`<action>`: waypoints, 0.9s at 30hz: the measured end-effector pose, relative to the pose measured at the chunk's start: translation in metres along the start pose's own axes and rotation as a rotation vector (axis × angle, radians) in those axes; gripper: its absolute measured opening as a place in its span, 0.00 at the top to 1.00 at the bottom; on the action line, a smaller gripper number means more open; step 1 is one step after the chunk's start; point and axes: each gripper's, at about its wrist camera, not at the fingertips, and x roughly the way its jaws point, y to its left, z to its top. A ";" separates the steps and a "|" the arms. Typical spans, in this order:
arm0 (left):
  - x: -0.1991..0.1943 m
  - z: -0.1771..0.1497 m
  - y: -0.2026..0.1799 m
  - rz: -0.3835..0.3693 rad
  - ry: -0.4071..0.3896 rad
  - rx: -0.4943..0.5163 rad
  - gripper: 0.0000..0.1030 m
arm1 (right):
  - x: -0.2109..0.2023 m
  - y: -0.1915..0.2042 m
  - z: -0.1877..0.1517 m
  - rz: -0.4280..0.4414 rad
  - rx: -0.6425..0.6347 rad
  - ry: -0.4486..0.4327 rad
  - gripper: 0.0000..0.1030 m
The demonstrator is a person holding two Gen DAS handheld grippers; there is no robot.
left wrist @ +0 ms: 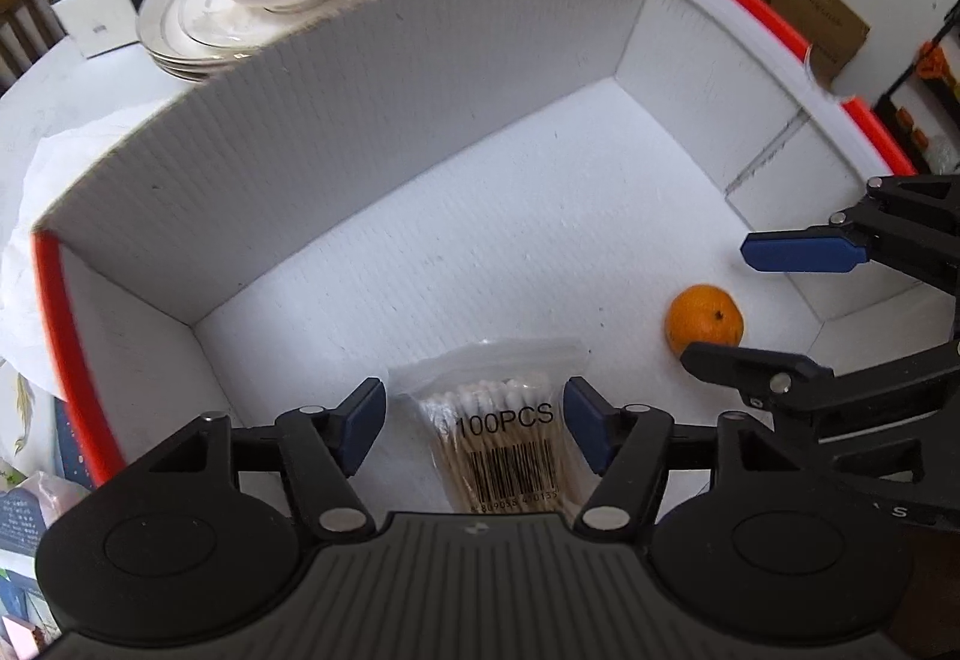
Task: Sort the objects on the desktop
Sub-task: 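Open left tool releasing swab bag while right tool releases orange in the box, then withdraw both tools from the box back toward the table items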
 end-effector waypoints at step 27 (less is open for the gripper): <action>-0.117 -0.066 0.016 -0.037 -0.336 -0.089 0.31 | -0.067 0.026 -0.002 0.115 0.006 -0.203 0.35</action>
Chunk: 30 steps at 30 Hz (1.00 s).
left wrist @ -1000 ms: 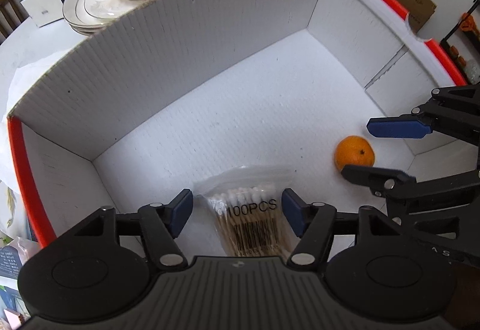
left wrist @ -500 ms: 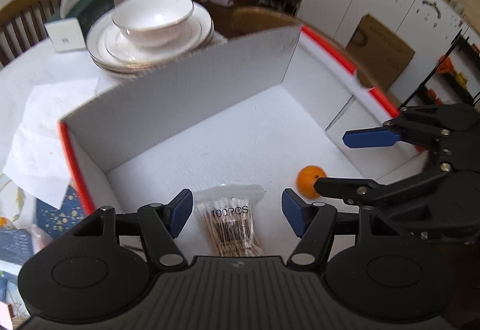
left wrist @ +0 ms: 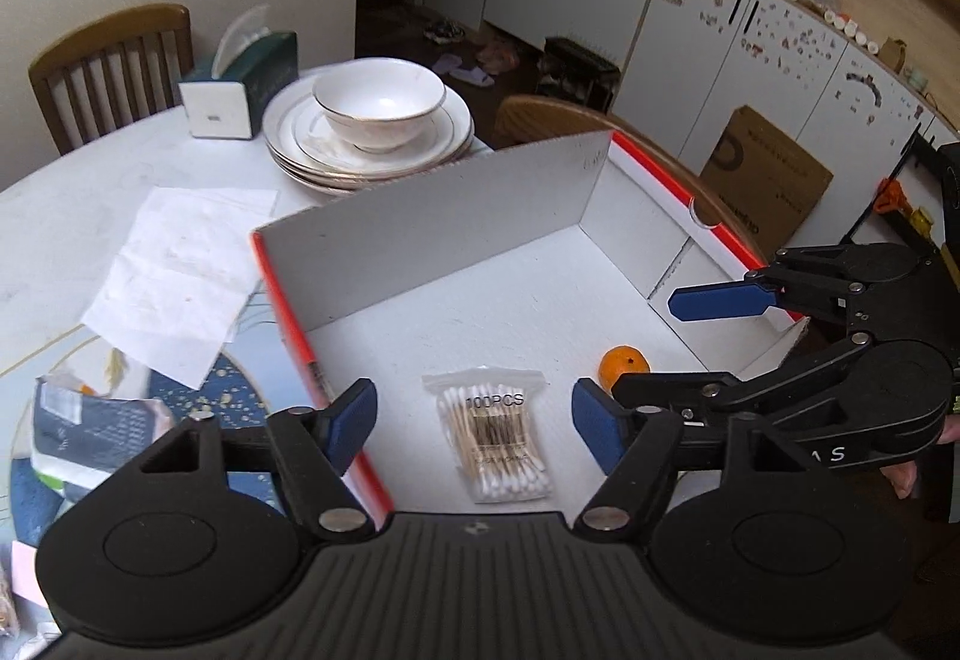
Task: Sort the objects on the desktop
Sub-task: 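Withdraw both tools from the box back toward the table items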
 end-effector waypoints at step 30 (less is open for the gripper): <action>-0.103 -0.097 0.118 0.065 -0.129 -0.073 0.00 | 0.006 0.140 0.011 0.011 0.023 -0.054 0.28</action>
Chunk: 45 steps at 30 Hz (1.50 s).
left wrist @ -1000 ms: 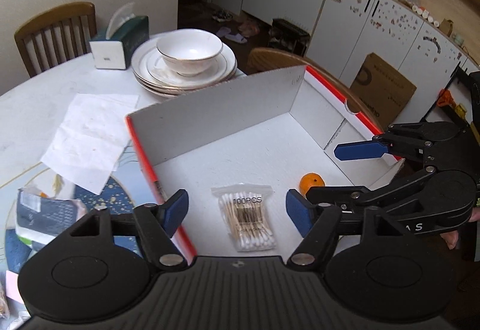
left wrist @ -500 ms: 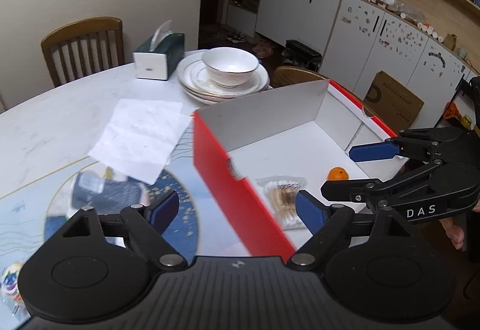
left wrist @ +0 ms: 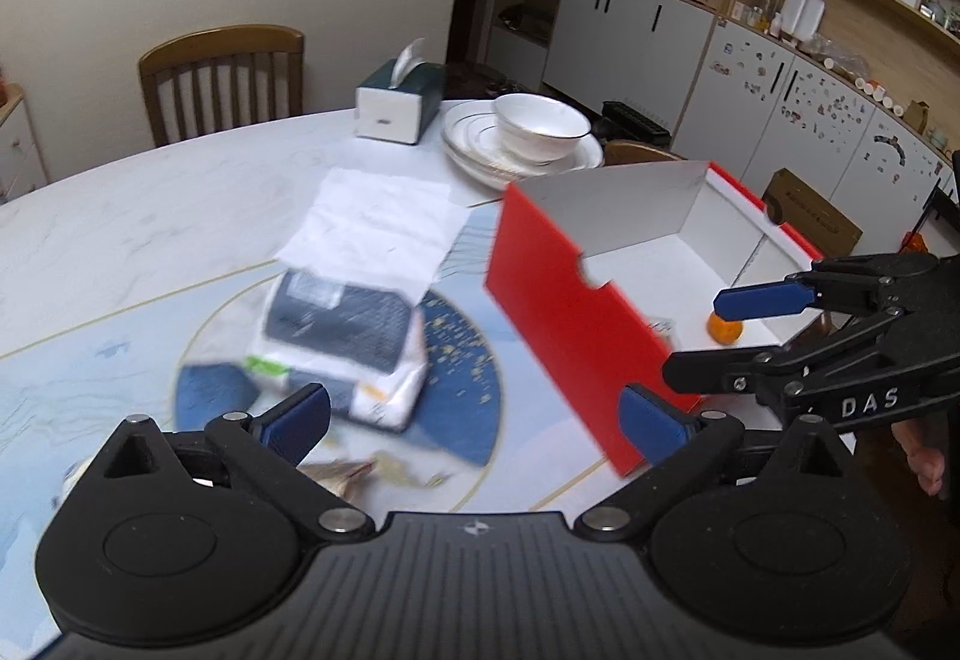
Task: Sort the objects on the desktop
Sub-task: 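Withdraw both tools from the box back toward the table items, then grasp the pink binder clip with left tool while right tool grasps the white plush toy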
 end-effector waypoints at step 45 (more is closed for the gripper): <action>-0.028 -0.133 0.139 0.111 0.118 0.119 0.00 | 0.064 0.184 -0.048 0.122 -0.172 0.189 0.27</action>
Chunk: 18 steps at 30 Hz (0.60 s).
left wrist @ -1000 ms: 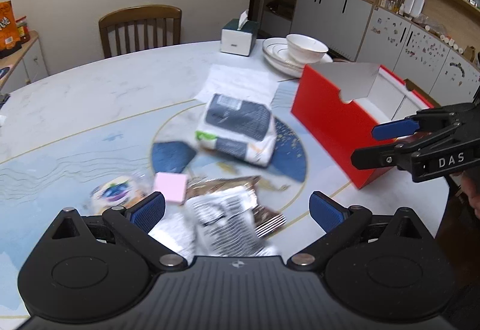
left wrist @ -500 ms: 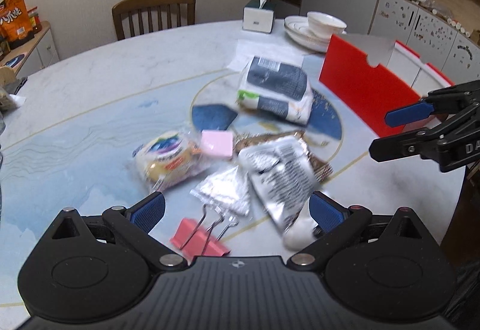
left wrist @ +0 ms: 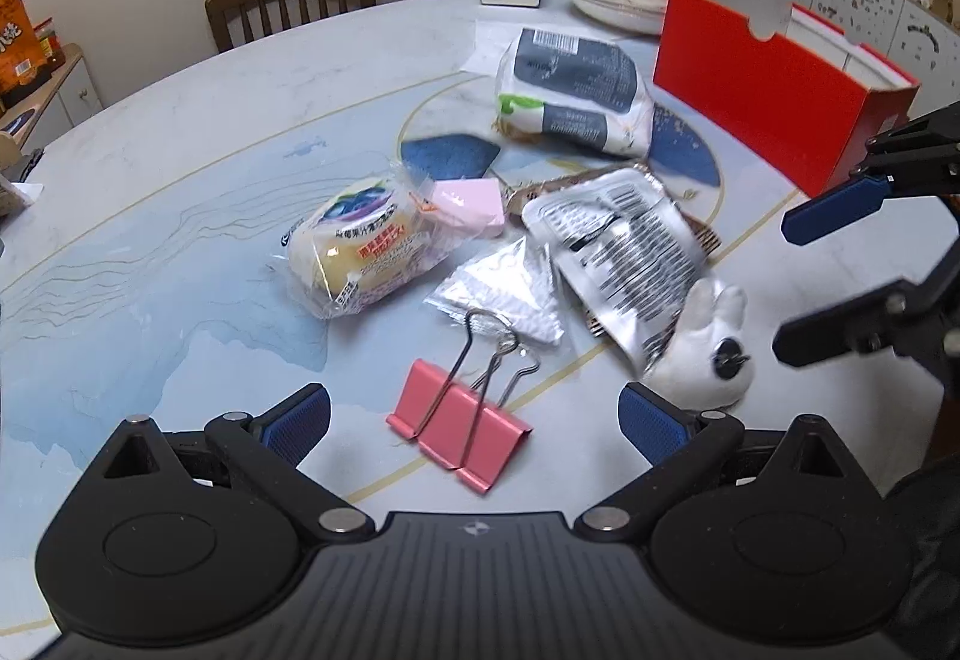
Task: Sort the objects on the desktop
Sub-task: 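Grasp the pink binder clip with left tool while right tool grasps the white plush toy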
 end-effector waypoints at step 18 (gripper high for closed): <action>0.019 -0.007 0.008 -0.027 0.012 -0.001 0.04 | 0.035 0.027 -0.005 -0.002 -0.093 0.063 0.34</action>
